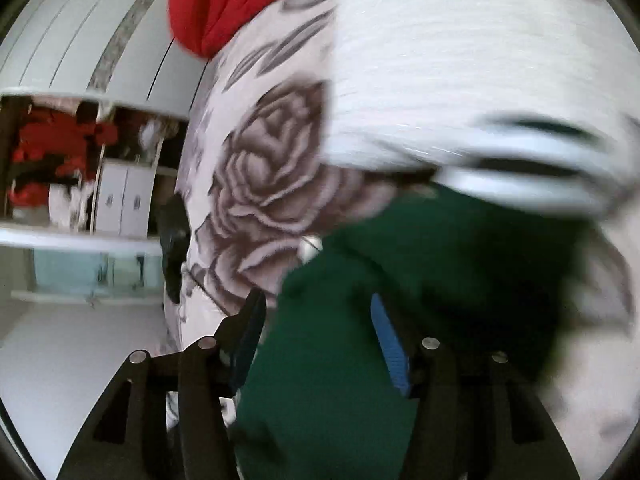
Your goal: Fold large clothes
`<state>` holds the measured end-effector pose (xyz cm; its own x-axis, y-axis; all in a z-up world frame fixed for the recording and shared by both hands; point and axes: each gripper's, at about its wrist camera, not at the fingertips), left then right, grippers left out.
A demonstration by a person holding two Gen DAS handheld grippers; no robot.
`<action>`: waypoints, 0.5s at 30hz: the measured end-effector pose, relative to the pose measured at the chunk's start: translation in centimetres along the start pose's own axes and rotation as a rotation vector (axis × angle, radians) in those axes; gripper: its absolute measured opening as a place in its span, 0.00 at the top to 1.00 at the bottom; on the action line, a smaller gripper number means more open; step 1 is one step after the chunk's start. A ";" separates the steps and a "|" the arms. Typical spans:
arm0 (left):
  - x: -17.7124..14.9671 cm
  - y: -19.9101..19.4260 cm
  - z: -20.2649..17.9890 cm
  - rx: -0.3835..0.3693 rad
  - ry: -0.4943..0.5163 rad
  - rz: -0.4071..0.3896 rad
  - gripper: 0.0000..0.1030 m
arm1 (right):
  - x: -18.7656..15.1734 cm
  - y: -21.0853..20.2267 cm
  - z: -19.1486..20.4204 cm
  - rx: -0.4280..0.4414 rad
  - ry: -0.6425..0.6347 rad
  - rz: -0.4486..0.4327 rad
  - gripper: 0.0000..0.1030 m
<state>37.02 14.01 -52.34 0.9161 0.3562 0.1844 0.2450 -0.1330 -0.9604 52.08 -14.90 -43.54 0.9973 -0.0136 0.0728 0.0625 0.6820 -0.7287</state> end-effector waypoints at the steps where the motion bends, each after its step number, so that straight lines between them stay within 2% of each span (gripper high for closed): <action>1: 1.2 1.9 -0.4 -0.006 0.009 0.031 0.16 | -1.0 -0.8 -0.9 -0.010 0.027 -0.017 0.42; 2: 2.2 3.4 -0.7 -0.030 0.013 0.057 0.19 | -2.3 -2.5 -3.2 -0.041 0.080 -0.040 0.41; 3: 2.7 3.9 -1.0 -0.063 0.014 0.060 0.26 | -3.2 -2.8 -4.6 -0.056 0.121 -0.051 0.40; 4: 3.0 4.1 -1.7 -0.119 0.018 0.046 0.55 | -4.0 -3.2 -6.3 -0.053 0.161 -0.047 0.38; 5: 3.0 4.0 -2.4 -0.147 0.034 0.037 0.75 | -4.7 -3.3 -7.5 -0.058 0.198 -0.040 0.38; 6: 2.9 3.6 -3.0 -0.143 0.050 0.026 0.78 | -4.8 -3.4 -8.7 -0.065 0.216 -0.039 0.38; 8: 2.2 1.7 -3.4 -0.182 0.053 -0.034 0.84 | -4.2 -2.9 -10.2 -0.078 0.194 -0.053 0.38; 11: 1.3 -0.8 -1.3 -0.253 -0.026 -0.098 0.85 | -2.2 -1.0 -10.6 -0.085 0.163 -0.089 0.38; 13: 1.3 -1.3 0.4 -0.260 -0.067 -0.105 0.85 | -0.5 0.6 -10.8 -0.090 0.147 -0.091 0.38; 15: 1.1 -1.0 2.7 -0.270 -0.136 -0.090 0.85 | 1.4 2.9 -10.4 -0.021 0.140 -0.037 0.37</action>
<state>36.91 16.99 -51.77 0.8403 0.4960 0.2189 0.4155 -0.3297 -0.8478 54.04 -20.57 -52.66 0.9899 -0.1414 0.0059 0.0992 0.6634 -0.7417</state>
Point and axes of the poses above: each gripper's, at about its wrist camera, not at the fingertips, and y roughly the way its jaws point, z to its left, x to its top
